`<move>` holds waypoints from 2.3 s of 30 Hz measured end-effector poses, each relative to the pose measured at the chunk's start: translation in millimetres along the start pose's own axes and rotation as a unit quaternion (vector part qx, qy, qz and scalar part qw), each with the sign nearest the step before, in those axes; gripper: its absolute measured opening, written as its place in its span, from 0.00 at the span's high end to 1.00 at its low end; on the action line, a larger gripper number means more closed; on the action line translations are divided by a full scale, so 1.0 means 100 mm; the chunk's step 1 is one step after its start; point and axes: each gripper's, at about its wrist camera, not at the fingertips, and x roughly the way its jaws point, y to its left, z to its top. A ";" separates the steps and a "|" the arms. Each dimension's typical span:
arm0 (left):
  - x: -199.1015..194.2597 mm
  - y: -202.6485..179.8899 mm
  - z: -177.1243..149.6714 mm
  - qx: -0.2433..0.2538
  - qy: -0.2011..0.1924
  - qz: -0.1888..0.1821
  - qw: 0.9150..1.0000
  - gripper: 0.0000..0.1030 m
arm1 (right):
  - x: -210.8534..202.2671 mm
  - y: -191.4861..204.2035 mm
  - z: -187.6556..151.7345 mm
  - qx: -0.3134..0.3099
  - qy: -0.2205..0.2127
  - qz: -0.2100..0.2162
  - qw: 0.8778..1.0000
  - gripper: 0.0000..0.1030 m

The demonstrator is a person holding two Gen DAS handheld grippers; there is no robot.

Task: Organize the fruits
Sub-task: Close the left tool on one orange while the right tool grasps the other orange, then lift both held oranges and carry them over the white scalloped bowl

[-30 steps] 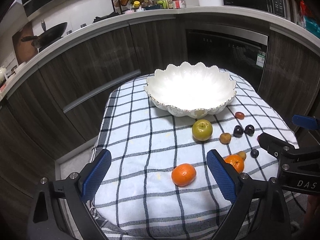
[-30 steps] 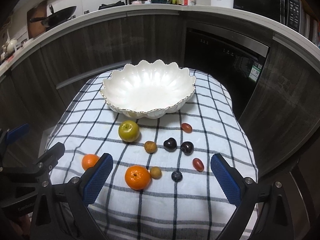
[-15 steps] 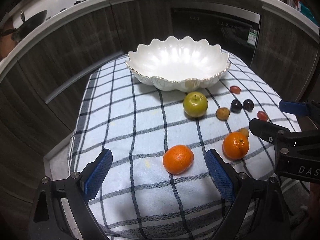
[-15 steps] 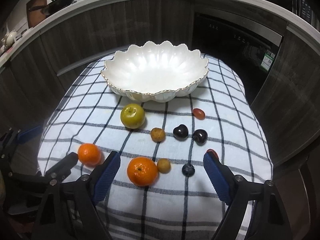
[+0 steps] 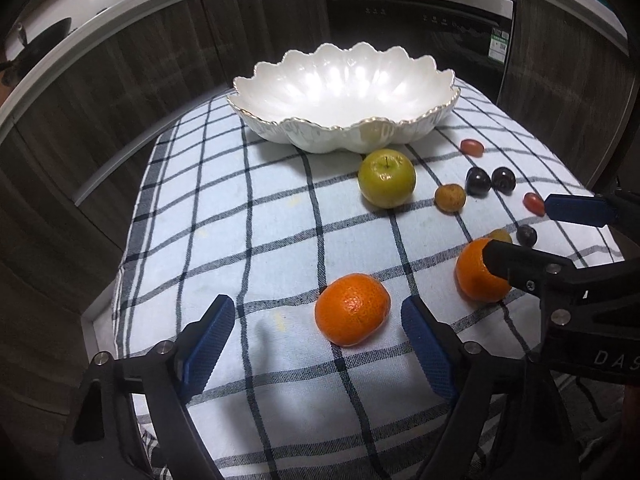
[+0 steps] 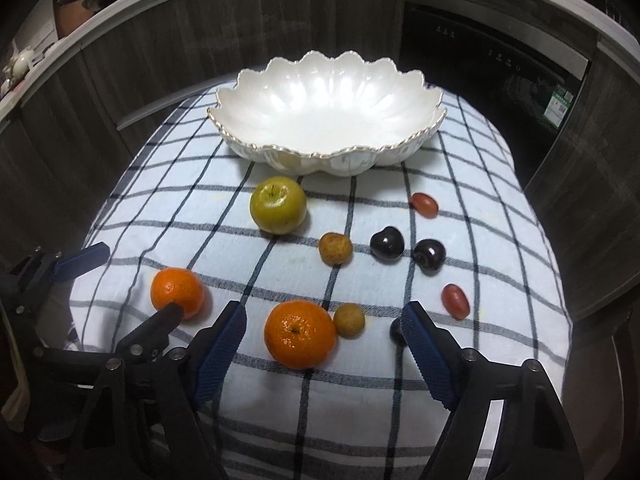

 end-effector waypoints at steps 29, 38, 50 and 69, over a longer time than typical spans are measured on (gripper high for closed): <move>0.31 -0.10 -0.05 0.019 0.034 -0.039 0.998 0.59 | 0.29 0.13 -0.10 -0.017 0.056 0.020 0.998 0.54; 0.21 -0.06 -0.02 0.009 0.021 -0.028 0.999 0.61 | 0.24 0.10 -0.09 -0.010 0.048 0.029 0.998 0.56; 0.02 -0.03 0.02 -0.007 0.004 -0.024 1.000 0.62 | 0.03 0.07 -0.07 -0.008 0.018 0.031 0.999 0.57; -0.34 -0.06 0.18 -0.007 -0.030 -0.012 0.999 0.62 | -0.30 -0.10 0.07 0.013 -0.034 0.018 0.999 0.57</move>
